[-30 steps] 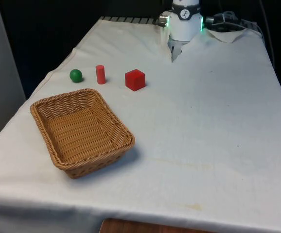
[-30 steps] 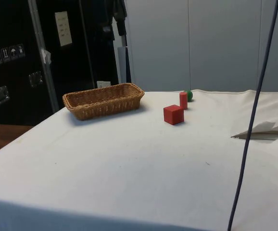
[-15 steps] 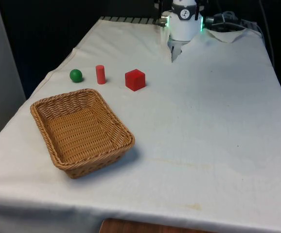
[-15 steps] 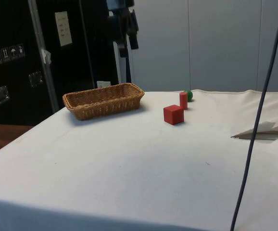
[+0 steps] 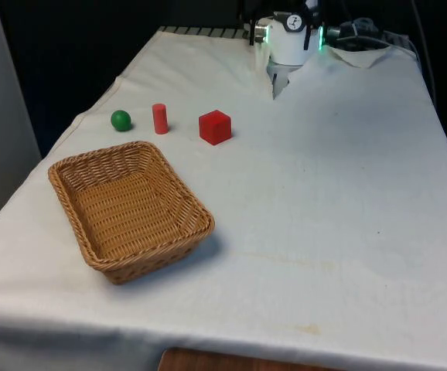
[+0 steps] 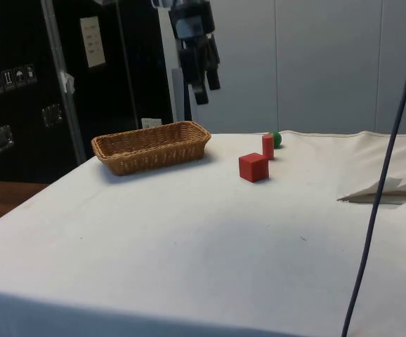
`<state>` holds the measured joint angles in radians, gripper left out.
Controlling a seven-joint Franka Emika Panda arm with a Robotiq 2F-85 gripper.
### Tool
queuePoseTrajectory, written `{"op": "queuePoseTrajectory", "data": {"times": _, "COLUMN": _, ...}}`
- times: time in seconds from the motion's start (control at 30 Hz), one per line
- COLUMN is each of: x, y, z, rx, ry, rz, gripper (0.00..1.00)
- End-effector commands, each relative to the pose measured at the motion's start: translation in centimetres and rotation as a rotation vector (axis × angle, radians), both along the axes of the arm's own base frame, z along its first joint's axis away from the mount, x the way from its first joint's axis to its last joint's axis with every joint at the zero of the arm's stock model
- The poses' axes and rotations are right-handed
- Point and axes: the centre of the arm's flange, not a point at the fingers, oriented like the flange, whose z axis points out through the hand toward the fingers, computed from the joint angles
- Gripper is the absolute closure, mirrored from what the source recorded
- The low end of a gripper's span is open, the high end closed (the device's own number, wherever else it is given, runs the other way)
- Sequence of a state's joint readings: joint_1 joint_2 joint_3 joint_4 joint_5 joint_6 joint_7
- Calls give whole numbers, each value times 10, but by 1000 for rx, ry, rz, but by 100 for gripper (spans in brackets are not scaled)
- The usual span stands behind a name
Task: Pick up the object to the left of the cylinder and place it into the basket.
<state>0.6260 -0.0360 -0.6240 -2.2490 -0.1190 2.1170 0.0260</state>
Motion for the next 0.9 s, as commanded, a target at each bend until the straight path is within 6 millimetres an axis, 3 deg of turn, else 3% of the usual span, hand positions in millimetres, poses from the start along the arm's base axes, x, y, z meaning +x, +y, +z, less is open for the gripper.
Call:
{"op": "queuePoseTrajectory", "data": {"times": 0.0, "x": -2, "y": -1, "z": -2, "rx": -2, "ry": -1, "rz": 1, "gripper": 0}}
{"op": "queuePoseTrajectory", "data": {"times": 0.87, "x": -56, "y": -28, "z": -52, "rx": -35, "ry": -54, "rz": 8, "gripper": 0}}
